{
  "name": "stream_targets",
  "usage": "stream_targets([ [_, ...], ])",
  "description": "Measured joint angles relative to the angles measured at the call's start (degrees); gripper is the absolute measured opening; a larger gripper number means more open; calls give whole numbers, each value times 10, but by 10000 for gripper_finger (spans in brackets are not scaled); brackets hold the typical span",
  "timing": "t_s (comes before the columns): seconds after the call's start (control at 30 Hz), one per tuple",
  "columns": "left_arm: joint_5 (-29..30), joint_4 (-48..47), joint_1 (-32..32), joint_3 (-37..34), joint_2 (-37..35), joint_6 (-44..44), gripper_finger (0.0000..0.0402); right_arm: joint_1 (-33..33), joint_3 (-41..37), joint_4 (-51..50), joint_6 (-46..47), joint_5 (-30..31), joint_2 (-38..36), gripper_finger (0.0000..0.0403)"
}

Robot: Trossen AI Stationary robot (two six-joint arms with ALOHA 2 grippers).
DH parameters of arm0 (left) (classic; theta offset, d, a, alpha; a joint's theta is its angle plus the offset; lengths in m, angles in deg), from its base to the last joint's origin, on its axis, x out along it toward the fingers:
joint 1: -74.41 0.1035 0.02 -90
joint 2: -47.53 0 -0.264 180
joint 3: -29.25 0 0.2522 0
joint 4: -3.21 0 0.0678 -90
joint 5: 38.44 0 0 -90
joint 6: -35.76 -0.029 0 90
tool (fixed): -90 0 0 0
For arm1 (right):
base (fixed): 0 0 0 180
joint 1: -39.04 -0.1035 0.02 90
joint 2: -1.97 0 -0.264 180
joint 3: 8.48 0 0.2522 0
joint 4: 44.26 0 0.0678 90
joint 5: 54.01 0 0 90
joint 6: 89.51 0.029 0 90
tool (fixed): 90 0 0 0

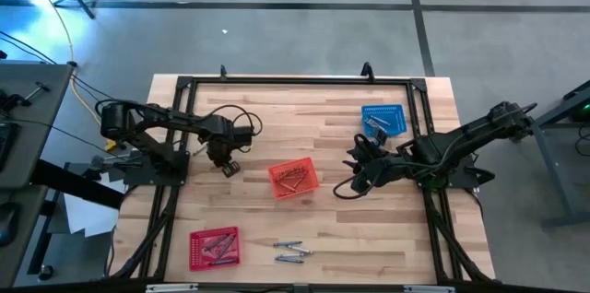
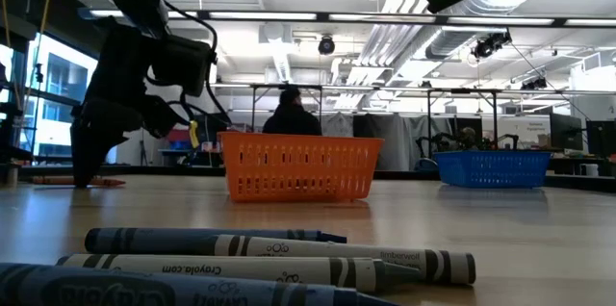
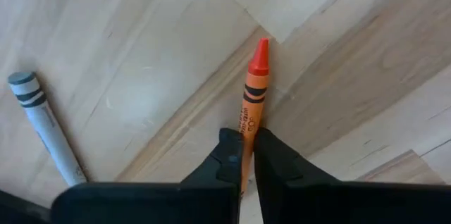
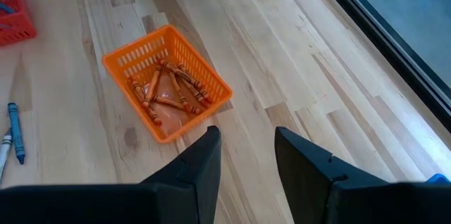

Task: Sort crayons
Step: Put the orange crayon into the orange bin

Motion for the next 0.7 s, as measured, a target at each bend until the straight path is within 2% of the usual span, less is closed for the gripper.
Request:
stream_targets([
  [0.17,19,-2,-2,22,-38,27,3,0,0,-1,0,0,0,129],
  [0.3,41,-7,-2,47,-97,43,3,0,0,-2,2,0,0,129],
  [0.47,113,10,-23,84,-182,84,3,0,0,1,17,3,0,129],
  [0.6,178,159,-64,93,-246,93,3,0,0,49,2,43,0,129],
  [0.7,238,299,-108,93,-268,59,3,0,0,113,-38,71,5,129],
])
